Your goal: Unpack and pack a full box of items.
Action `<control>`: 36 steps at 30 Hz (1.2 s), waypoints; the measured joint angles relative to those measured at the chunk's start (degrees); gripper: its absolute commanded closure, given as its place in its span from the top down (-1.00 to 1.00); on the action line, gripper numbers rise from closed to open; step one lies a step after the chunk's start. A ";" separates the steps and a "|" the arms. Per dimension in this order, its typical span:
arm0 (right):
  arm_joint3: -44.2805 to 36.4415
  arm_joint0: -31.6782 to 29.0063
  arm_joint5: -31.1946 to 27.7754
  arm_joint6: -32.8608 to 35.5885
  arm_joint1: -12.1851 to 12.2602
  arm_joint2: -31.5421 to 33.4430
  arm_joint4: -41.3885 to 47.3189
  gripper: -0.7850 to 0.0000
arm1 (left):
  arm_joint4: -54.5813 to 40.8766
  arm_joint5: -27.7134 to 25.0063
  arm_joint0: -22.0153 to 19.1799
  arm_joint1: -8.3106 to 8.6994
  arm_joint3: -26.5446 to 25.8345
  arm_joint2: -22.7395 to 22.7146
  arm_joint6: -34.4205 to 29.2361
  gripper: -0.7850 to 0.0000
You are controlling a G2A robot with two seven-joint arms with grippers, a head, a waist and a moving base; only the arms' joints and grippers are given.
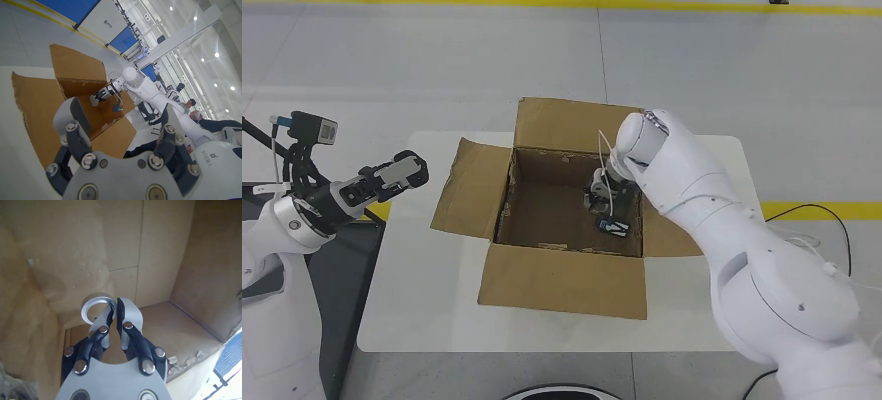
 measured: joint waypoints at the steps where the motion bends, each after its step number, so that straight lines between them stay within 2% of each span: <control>1: -0.09 -0.01 0.29 -0.21 0.17 0.19 0.59 -1.00 | 0.00 0.00 0.00 0.00 0.00 0.00 0.00 1.00; 10: -0.15 0.70 1.29 -3.09 1.53 2.39 6.41 -1.00 | 0.00 0.00 0.00 0.00 0.00 0.00 0.00 1.00; 21: -0.41 0.12 1.54 -2.15 1.64 2.46 6.75 -1.00 | 0.00 0.00 0.00 0.00 0.00 0.00 0.00 1.00; 30: -1.57 0.72 1.21 -4.50 3.65 4.64 11.97 -1.00 | 0.00 0.00 0.00 0.00 0.00 0.00 0.00 1.00; 36: -4.09 0.46 0.88 -8.66 5.67 6.52 16.24 -1.00 | 0.00 0.00 0.00 0.00 0.00 0.00 0.00 1.00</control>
